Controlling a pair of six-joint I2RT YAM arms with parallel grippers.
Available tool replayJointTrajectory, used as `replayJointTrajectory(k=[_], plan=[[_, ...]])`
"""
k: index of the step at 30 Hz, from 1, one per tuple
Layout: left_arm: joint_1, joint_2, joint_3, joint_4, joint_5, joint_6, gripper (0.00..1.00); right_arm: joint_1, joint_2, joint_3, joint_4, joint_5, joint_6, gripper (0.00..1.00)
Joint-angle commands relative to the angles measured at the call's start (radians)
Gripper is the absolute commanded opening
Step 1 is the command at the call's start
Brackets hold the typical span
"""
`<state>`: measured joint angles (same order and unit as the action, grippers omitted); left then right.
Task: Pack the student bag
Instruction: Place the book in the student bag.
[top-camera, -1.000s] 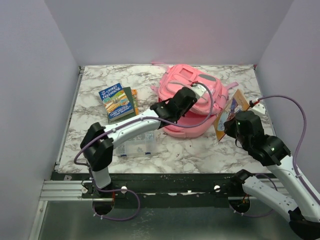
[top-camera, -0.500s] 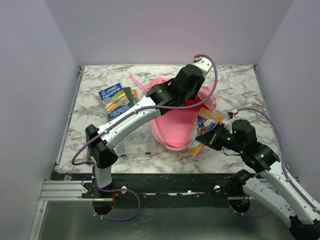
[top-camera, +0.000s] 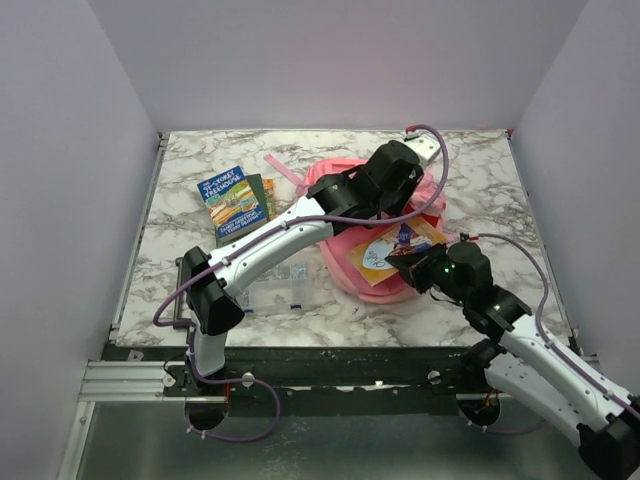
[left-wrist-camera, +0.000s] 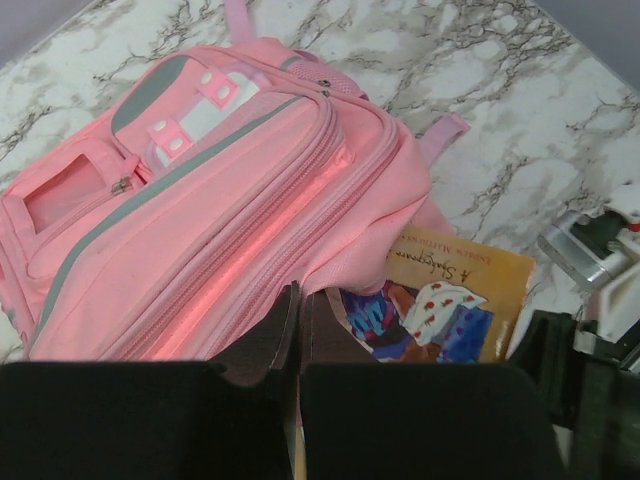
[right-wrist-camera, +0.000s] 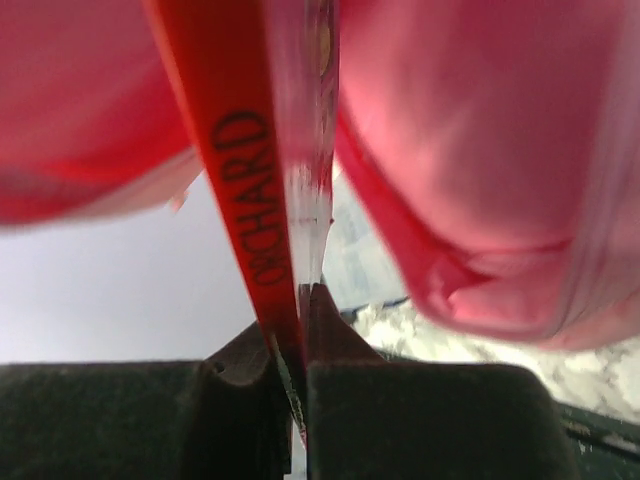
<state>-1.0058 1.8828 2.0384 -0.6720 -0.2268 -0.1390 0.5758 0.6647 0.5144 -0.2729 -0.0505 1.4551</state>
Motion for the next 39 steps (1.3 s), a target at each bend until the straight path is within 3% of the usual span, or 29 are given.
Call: replayJointTrajectory(k=[1,8,13,18,26,29,33,35,39], plan=[[-0.034,-0.036,0.092,0.067,0.030,-0.009,0.00,-0.001,0.097,-0.090,0.208,0.164,0.135,0.00],[-0.043,-0.035,0.141,0.047,0.082,0.008,0.00,-0.013,0.288,-0.150,0.607,0.348,0.074,0.00],[-0.048,-0.031,0.144,0.041,0.064,0.050,0.00,-0.017,0.409,-0.195,0.860,0.396,0.020,0.00],[-0.050,-0.030,0.159,0.034,0.061,0.097,0.00,-0.038,0.547,-0.189,0.952,0.406,0.034,0.00],[-0.065,-0.002,0.196,0.020,0.047,0.086,0.00,-0.042,0.886,-0.125,1.289,0.420,-0.038,0.00],[-0.066,0.008,0.200,0.021,0.032,0.093,0.00,-0.042,0.990,-0.070,1.299,0.443,-0.039,0.01],[-0.066,0.031,0.210,0.026,-0.004,0.110,0.00,-0.049,1.126,-0.016,1.329,0.461,-0.038,0.21],[-0.066,0.042,0.211,0.032,-0.024,0.114,0.00,-0.086,1.165,0.005,1.287,0.340,-0.018,0.33],[-0.064,0.045,0.191,0.043,-0.055,0.125,0.00,-0.107,1.084,-0.095,1.196,0.245,-0.013,0.63]])
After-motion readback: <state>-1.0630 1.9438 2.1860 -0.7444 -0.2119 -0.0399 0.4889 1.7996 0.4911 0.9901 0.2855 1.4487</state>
